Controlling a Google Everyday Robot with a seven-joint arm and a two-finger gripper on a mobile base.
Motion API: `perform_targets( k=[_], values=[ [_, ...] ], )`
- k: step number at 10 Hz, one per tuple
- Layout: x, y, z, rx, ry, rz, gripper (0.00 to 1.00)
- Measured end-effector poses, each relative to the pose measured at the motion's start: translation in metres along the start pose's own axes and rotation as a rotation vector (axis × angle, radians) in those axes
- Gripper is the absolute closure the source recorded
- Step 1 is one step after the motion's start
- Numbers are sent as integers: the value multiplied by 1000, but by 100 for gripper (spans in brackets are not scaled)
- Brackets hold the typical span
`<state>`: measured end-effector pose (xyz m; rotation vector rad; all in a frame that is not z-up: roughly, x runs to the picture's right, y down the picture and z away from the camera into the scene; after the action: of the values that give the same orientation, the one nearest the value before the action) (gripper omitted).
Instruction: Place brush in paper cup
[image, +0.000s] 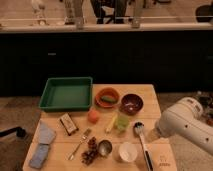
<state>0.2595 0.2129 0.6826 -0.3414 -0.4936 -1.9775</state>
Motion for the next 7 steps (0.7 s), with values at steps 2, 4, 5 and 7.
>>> perform_targets(
  k=[2, 4, 5, 7],
  values=[
    [0, 0, 0, 0, 0, -1, 20],
    [0, 0, 0, 0, 0, 0, 20],
    [-1, 0, 0, -3, -2, 5, 20],
    [-4, 3, 1, -29, -14, 18, 20]
  ],
)
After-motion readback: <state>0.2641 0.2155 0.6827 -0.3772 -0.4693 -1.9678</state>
